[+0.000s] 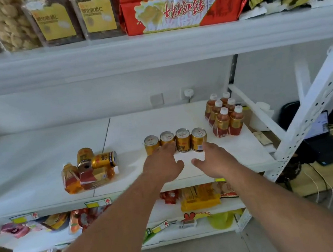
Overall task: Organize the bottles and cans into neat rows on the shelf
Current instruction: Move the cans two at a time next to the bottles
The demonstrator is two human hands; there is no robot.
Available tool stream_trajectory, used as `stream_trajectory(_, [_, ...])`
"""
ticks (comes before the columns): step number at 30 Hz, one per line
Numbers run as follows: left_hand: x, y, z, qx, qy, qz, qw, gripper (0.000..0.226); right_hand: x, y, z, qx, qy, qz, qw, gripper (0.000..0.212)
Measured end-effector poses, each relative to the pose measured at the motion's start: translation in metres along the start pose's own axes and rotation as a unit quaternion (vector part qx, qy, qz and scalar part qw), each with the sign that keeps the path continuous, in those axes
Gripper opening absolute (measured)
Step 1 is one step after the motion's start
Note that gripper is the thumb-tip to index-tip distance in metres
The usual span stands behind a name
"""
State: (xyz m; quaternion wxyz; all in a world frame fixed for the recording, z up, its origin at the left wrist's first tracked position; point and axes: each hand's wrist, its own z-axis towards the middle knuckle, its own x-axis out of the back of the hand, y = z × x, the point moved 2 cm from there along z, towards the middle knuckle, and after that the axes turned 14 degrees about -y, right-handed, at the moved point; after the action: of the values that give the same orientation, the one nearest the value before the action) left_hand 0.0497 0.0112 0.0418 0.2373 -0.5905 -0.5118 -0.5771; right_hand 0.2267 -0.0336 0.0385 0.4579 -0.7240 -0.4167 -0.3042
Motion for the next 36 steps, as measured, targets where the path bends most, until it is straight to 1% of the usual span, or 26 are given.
stream_trajectory(2, [0.003,-0.004,0.013,-0.017,0.009,0.001,1.000,0.054,0.002,0.000,0.008,-0.010,0.004,0.013,1.000,0.075])
stream_trajectory(7, [0.011,-0.003,0.047,-0.039,-0.008,-0.031,0.999,0.056,0.013,0.006,0.031,-0.017,0.023,0.041,0.999,0.070])
stream_trajectory(9, [0.014,-0.001,0.066,-0.053,-0.007,-0.023,0.998,0.055,0.018,0.012,0.045,-0.013,0.026,0.063,0.998,0.067])
stream_trajectory(10, [0.014,0.000,0.076,-0.057,-0.007,-0.014,0.998,0.059,0.020,0.016,0.052,-0.012,0.028,0.074,0.997,0.065])
stream_trajectory(13, [0.011,-0.001,0.108,-0.025,-0.025,0.006,0.999,0.089,0.026,0.027,0.075,-0.006,0.019,0.099,0.995,0.069])
stream_trajectory(14, [0.009,-0.002,0.118,-0.015,-0.033,0.011,0.999,0.095,0.027,0.031,0.082,-0.002,0.012,0.106,0.994,0.071])
stream_trajectory(17, [0.007,-0.002,0.144,0.005,-0.058,0.033,0.998,0.099,0.029,0.042,0.104,0.016,-0.004,0.114,0.993,0.075])
stream_trajectory(22, [0.007,-0.001,0.167,0.009,-0.080,0.084,0.993,0.085,0.028,0.052,0.134,0.051,-0.044,0.149,0.987,0.087])
stream_trajectory(26, [0.004,0.004,0.175,0.000,-0.102,0.113,0.988,0.066,0.024,0.058,0.149,0.077,-0.038,0.167,0.982,0.075])
stream_trajectory(28, [0.003,0.004,0.177,0.006,-0.106,0.096,0.990,0.061,0.023,0.061,0.153,0.080,-0.025,0.166,0.983,0.068])
stream_trajectory(31, [0.003,0.002,0.177,0.004,-0.098,0.062,0.993,0.060,0.023,0.067,0.155,0.087,-0.010,0.166,0.982,0.064])
stream_trajectory(36, [0.012,0.003,0.176,-0.014,-0.054,-0.056,0.997,0.052,0.035,0.072,0.151,0.101,0.041,0.197,0.974,0.062])
